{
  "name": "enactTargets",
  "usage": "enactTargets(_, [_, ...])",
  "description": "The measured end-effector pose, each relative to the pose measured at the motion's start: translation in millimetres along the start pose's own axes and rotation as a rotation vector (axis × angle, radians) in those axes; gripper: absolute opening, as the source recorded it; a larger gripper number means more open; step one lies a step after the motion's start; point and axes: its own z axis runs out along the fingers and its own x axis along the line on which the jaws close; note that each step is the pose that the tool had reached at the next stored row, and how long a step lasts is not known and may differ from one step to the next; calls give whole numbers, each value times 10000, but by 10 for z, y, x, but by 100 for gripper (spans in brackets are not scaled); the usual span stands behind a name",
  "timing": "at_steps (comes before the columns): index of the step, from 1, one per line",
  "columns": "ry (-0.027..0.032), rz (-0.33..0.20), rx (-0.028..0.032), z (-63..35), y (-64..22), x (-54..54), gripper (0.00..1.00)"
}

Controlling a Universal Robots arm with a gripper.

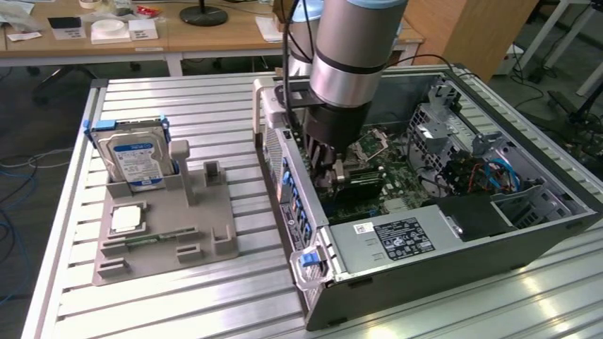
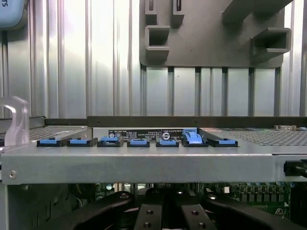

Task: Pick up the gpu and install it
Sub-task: 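Press down on the gpu until it lock into place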

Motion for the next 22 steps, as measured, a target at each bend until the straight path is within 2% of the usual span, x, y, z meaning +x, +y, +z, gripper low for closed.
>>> enactTargets(8, [67, 2, -32, 41, 16, -49, 11])
enactTargets(13, [77, 4, -58, 59, 17, -50, 11])
enactTargets(22, [96, 3, -67, 94, -11, -45, 11])
